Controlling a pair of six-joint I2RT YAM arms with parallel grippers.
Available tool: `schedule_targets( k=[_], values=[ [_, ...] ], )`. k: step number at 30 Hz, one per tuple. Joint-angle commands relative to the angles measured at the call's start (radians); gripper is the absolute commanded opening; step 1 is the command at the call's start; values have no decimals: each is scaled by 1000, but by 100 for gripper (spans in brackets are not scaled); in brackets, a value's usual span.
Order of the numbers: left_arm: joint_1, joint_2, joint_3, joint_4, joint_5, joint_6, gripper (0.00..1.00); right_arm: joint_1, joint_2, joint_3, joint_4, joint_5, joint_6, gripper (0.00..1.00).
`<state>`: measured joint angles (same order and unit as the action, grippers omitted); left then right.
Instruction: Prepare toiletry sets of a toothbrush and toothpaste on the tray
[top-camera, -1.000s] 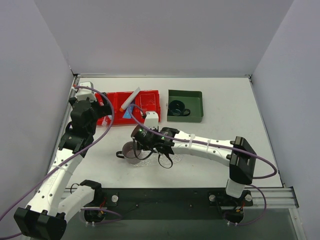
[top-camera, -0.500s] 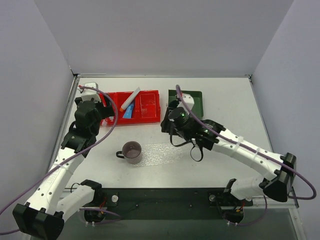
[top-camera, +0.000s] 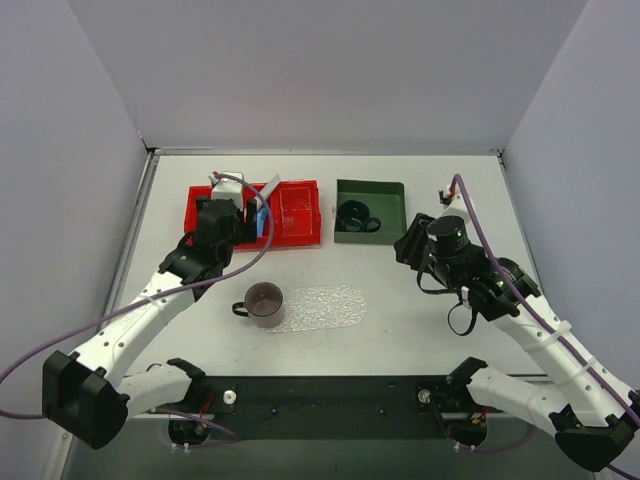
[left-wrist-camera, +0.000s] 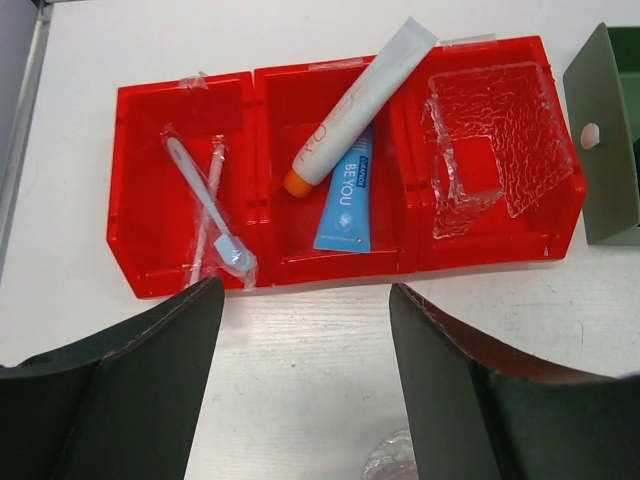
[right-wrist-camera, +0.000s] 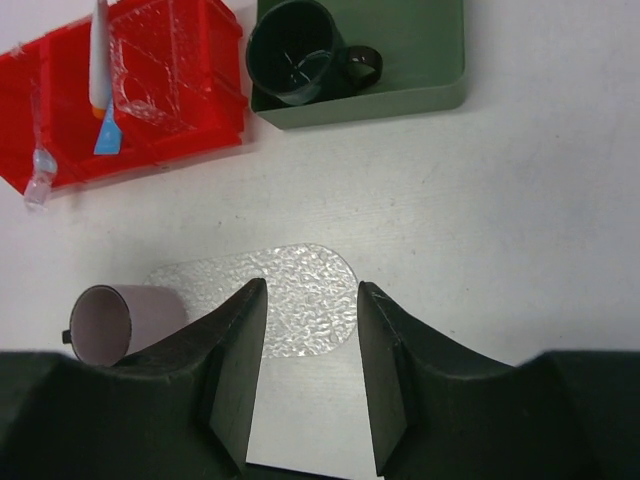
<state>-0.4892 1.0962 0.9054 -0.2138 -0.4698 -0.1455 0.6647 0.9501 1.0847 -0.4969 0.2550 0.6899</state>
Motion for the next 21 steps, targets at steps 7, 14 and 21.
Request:
schedule_targets(
  k=[7, 14, 21],
  values=[
    [-38, 322, 289, 13, 77, -72, 76, -34, -36, -57, -77, -98, -36, 35],
    [-45, 533, 486, -114, 74, -91, 68, -36, -60, -97, -78, -137, -23, 34],
    [-45, 675, 596, -202, 125, -109, 63, -37, -93, -131, -75, -149, -23, 33]
  ],
)
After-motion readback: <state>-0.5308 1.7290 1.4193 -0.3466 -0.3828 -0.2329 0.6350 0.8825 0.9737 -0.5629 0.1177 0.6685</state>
